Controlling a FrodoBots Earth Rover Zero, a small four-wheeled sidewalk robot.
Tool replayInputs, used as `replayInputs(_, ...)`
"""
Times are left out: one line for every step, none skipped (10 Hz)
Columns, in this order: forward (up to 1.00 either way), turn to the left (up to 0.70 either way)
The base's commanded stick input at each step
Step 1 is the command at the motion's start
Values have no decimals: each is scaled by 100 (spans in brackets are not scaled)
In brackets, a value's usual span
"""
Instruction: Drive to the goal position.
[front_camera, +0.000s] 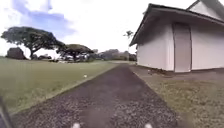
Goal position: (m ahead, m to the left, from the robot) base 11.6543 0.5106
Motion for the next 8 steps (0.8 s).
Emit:
replayInputs(70,0)
replayInputs(70,0)
replayInputs(70,0)
replayInputs(70,0)
replayInputs(70,3)
replayInputs(70,-17)
replayInputs(70,-35)
replayInputs(70,-32)
